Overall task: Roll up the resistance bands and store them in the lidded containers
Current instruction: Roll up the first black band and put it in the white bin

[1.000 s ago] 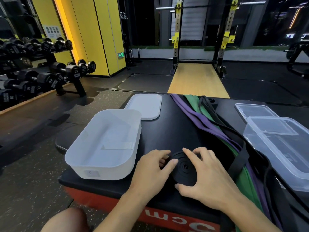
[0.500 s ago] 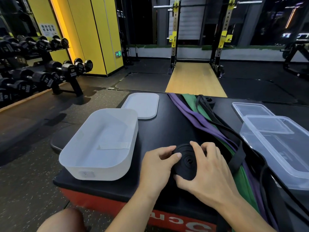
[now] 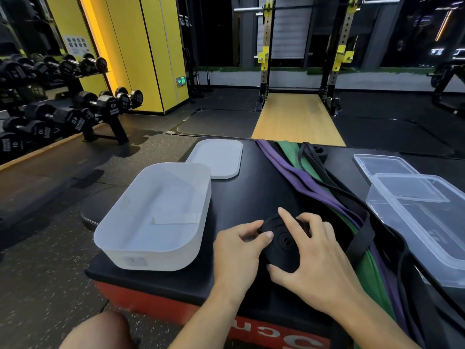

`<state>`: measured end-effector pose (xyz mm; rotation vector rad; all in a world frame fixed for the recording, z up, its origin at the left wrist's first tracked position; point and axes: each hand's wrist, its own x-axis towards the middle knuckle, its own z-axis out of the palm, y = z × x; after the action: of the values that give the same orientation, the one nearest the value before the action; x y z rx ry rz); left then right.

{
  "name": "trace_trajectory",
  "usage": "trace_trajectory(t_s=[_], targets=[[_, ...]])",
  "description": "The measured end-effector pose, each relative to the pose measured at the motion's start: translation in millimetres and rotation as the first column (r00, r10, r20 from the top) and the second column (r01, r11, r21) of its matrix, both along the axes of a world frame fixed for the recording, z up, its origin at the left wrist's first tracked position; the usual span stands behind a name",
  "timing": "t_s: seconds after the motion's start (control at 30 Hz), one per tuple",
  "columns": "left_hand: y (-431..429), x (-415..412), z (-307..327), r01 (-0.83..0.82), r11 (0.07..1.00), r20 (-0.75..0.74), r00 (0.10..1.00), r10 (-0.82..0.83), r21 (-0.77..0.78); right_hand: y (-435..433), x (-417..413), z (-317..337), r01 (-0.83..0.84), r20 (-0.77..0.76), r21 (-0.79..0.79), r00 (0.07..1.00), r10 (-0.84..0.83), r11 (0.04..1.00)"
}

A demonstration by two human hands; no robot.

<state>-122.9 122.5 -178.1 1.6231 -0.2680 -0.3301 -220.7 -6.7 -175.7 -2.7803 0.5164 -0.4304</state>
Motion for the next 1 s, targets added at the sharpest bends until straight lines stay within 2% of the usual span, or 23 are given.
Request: trace_trajectory(t_s=[0.17, 0.37, 0.47, 0.63, 0.73, 0.83, 0.9, 1.0], targets=[[3, -2, 5, 0.023, 0.997, -0.013, 1.000, -0.024, -0.076, -4, 1, 2, -0.041, 0.033, 0.095, 0.999, 0.038, 0.995], [4, -5, 5, -0.035, 0.993, 0.149, 0.989, 0.017, 0.116, -7, 2, 2, -0.058, 0.042, 0.162, 0.998, 0.052, 0.985], [13, -4, 3, -0.028, 0.975, 0.259, 0.966, -0.031, 0.220, -10, 2, 1, -0.116, 0.009, 0.179, 0.993, 0.117, 0.977], [31, 0, 3, 0.012, 0.923, 0.269, 0.955, -0.125, 0.385, -13, 3, -6, -0.149, -0.006, 0.328, 0.987, 0.159, 0.933], [30, 4, 7, 0.042, 0.918, 0.194, 0.973, -0.128, 0.395, -13, 2, -6, -0.074, -0.015, 0.300, 0.996, 0.083, 0.951], [29, 7, 9, 0.071, 0.928, 0.139, 0.982, -0.130, 0.365, -12, 1, -5, 0.006, -0.020, 0.171, 1.000, -0.003, 0.985], [29, 7, 8, 0.061, 0.936, 0.143, 0.983, -0.117, 0.346, -12, 2, -5, 0.002, -0.022, 0.131, 1.000, 0.001, 0.991], [29, 9, 7, 0.059, 0.949, 0.140, 0.984, -0.106, 0.308, -8, 2, -2, -0.033, -0.058, 0.164, 0.997, 0.043, 0.986]])
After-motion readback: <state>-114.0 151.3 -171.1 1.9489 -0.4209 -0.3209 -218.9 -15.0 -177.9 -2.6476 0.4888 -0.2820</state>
